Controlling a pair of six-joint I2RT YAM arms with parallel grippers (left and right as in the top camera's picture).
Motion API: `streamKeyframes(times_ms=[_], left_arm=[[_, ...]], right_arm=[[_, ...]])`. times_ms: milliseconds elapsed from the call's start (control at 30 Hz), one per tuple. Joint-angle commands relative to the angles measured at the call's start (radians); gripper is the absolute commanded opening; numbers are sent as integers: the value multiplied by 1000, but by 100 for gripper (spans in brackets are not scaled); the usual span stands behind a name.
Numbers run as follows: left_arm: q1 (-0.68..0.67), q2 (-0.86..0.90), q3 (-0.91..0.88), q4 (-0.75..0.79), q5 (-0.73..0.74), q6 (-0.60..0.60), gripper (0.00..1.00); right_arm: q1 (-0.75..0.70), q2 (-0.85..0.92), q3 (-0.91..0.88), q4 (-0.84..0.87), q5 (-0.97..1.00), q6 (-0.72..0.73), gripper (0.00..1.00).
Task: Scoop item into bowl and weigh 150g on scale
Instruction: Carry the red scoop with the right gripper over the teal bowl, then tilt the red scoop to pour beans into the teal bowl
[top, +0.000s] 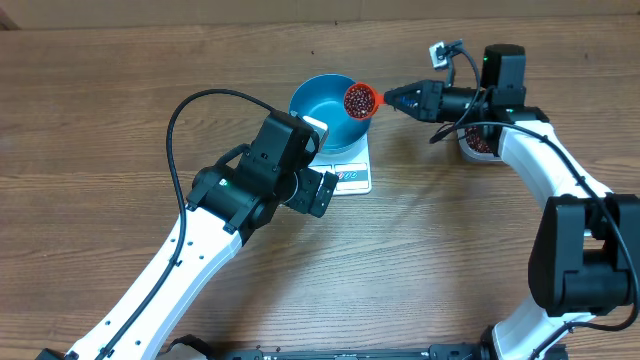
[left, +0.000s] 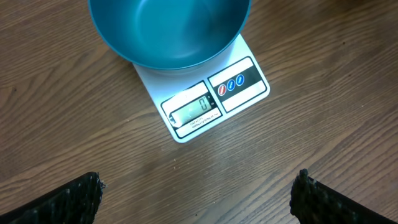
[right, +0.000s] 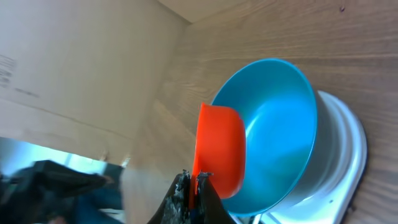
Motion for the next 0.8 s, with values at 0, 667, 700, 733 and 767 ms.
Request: streamKeyframes(times_ms=[0, 667, 700, 733, 767], left_arm=[[-2, 5, 12, 0, 5, 23, 99], [-2, 5, 12, 0, 4, 23, 100], [-2, 5, 12, 0, 4, 23, 100], [-2, 5, 12, 0, 4, 23, 100], [-2, 5, 12, 0, 4, 23, 100]], right_arm=[[35, 5, 10, 10, 95, -90, 4], [120, 5, 10, 11, 205, -771, 4], [120, 5, 10, 11, 204, -820, 4], [120, 5, 10, 11, 201, -851, 4], [120, 5, 10, 11, 196, -886, 4]])
